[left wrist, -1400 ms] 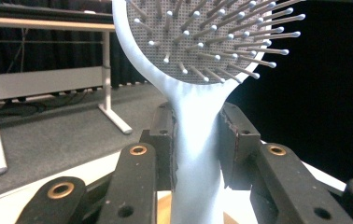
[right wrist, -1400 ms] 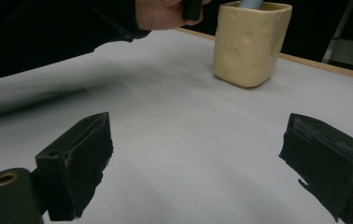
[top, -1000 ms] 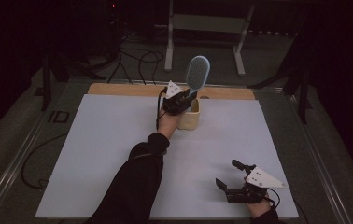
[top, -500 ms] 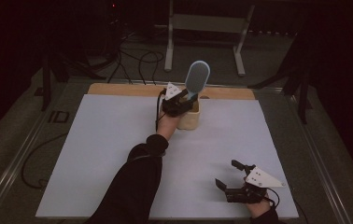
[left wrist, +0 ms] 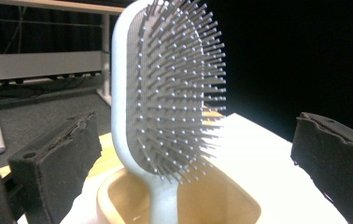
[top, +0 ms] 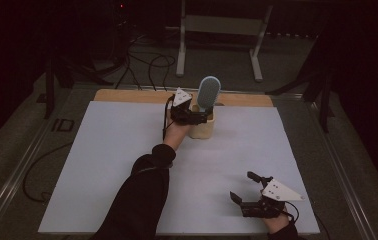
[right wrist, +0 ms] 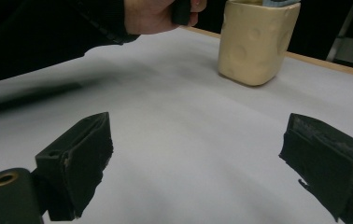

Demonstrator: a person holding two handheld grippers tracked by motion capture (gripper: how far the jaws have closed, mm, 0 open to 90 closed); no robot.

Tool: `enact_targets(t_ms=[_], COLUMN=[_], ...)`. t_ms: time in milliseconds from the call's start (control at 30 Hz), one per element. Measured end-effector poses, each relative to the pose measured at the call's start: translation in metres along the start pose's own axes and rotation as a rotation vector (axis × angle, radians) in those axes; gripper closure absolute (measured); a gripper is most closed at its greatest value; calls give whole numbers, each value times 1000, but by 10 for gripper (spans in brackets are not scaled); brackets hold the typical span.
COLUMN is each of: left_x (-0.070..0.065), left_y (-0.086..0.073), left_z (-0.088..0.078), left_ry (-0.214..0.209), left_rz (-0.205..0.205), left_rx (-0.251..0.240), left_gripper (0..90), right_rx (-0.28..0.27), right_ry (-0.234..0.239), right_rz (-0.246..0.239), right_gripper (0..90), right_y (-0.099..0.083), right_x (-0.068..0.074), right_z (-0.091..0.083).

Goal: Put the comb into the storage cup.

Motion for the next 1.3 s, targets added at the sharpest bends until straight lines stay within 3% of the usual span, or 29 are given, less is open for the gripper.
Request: enact_targets(t_ms=[300,533,1000,1300], left_x=[0,-2,0,-8], left_y=[-1,-3,0,6], left_z=[-2,-4,-18,-26], left_ry=[-18,-24,-40,-72], left_rz=[-6,14,21,40], left_rx=[20,70,91,111], left_gripper=[0,0,0,0], right_rx=[2,2,4,7], right_ry=[-3,-5,-11,-10], right_rz=[0,0,-4,-2], right_gripper=[85,84,85,85], right_y=[0,0,0,-1], right_x=[-1,-1,0,-2], right_z=[0,1,0,1])
Point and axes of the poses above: each handheld gripper's, and its own axes: z roughly forward along the jaws, y roughly out of its top, x roughly to its left, the point moved 7 cm from there along z, roughly forward along the jaws, and after that the axes turned 6 degrees about z, right-handed, at the moved point
